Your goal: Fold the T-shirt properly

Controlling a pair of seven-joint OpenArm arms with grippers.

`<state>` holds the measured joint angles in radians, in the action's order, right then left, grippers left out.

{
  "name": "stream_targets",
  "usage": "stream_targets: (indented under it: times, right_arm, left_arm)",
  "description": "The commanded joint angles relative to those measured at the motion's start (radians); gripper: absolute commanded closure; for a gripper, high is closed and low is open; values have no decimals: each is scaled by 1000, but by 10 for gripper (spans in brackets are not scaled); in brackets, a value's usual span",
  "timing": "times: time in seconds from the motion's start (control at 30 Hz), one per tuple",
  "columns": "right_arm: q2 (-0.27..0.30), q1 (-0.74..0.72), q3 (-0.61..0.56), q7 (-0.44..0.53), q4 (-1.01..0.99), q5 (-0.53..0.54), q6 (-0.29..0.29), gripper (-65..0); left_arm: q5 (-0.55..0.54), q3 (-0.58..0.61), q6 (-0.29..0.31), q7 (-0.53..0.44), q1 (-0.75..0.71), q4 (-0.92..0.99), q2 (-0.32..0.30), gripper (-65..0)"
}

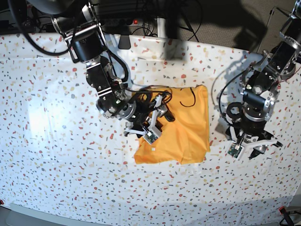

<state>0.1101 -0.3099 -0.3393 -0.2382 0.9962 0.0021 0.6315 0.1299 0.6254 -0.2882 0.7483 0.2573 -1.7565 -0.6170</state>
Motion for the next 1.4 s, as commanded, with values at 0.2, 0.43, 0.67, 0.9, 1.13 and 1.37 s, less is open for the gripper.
stream_targets:
  times: [0.2,0.43,0.67,0.9,1.13,1.37]
  right_arm:
    - [-21,-40,0,-156,307,56,-22,-340]
    - [-93,-190,50,-281,360,88,-22,-340]
    - [-96,-227,288,-411,446,119,-18,-340]
    - [-22,-221,535,-685,616,420,67,-340]
    - [152,-113,597,-748,653,506,67,-340]
    - [262,82,643,-878,790,668,67,-340]
  left_arm:
    - [9,-10,-19,34,28,-115,-13,-275]
    - [63,-11,-19,45,27,-204,-13,-275]
    - [-2,-14,-42,50,25,-200,-41,-275]
    - [-171,-191,-29,38,16,-132,-43,-275]
    - [-445,-529,167,14,-136,-128,-43,-275]
    - [-472,-795,257,25,-420,-269,-43,-275]
